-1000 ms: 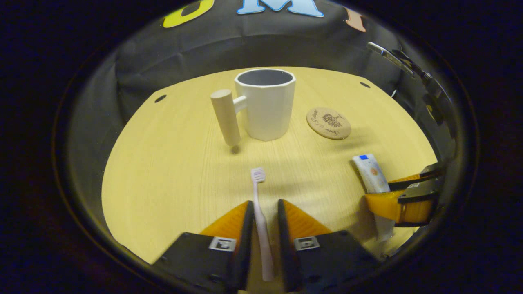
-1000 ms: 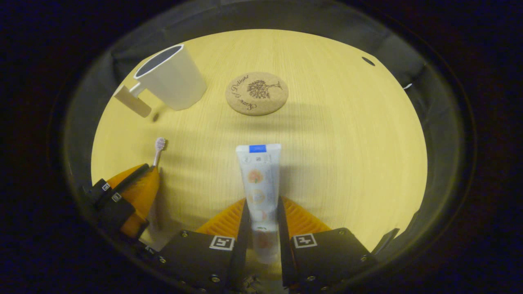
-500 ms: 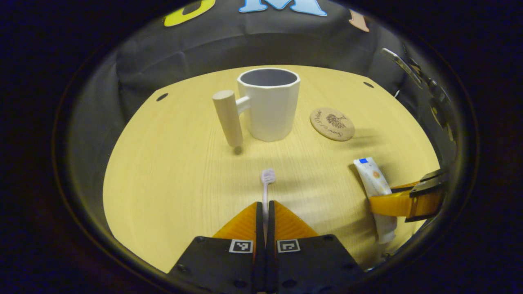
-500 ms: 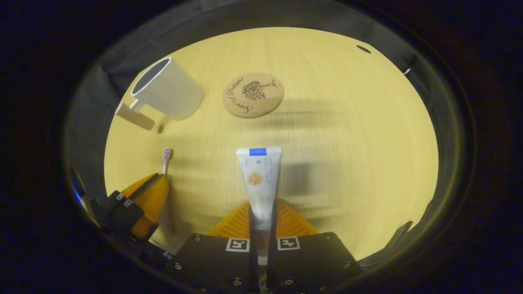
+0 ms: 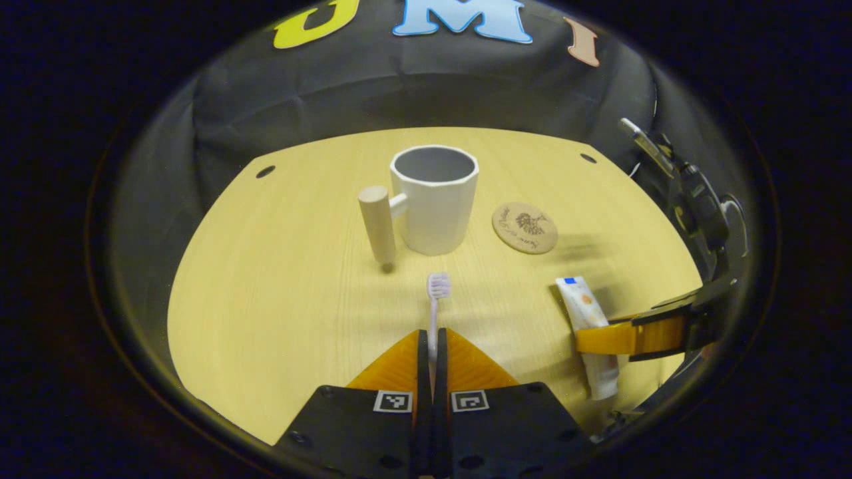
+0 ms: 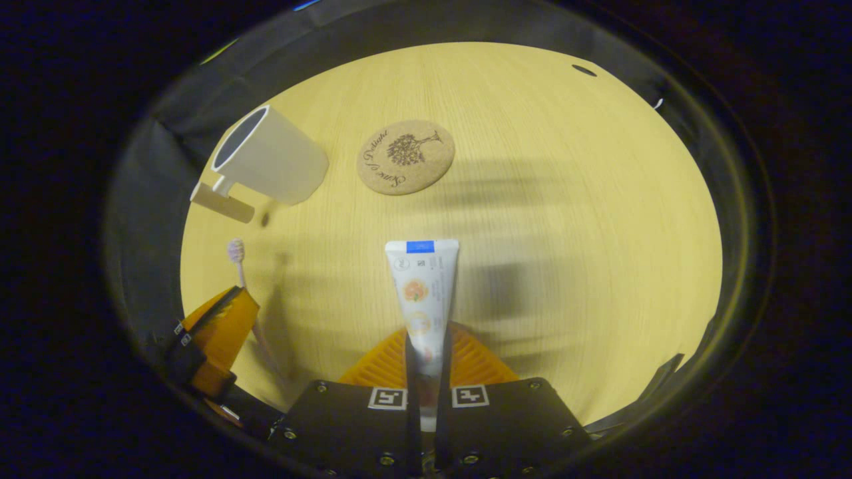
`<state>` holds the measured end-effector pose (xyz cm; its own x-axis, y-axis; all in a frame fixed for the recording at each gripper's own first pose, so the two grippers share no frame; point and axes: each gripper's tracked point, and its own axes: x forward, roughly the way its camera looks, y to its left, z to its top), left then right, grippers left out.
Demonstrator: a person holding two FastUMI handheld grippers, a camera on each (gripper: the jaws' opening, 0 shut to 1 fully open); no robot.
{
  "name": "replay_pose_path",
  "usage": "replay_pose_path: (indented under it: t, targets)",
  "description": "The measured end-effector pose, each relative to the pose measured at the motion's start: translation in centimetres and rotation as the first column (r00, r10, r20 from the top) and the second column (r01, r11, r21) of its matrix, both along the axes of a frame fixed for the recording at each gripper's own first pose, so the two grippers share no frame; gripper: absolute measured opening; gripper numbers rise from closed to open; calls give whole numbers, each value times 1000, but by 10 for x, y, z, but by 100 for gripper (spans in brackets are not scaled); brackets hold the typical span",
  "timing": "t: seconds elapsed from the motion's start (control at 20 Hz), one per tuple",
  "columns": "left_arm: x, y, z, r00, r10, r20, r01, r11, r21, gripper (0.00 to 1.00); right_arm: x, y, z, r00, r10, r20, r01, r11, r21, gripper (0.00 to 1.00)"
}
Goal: Put the toothbrush and toothpaste on the desktop into the cup, then pick up the cup and place it on the coaster on the desktop.
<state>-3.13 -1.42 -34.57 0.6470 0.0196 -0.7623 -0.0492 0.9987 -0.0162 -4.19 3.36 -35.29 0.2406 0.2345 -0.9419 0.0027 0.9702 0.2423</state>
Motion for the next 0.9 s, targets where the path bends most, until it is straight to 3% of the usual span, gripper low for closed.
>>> replay_pose_path:
  t: [0.45,0.9]
  targets:
    - [29,-1,85,987,39,158,-27,997,-78,7,12,-7,33,996,-49,69,46,998,33,10]
    - [81,13,196,939,73,335,-34,992,-120,7,25,-3,66,987,-95,127,82,992,100,10]
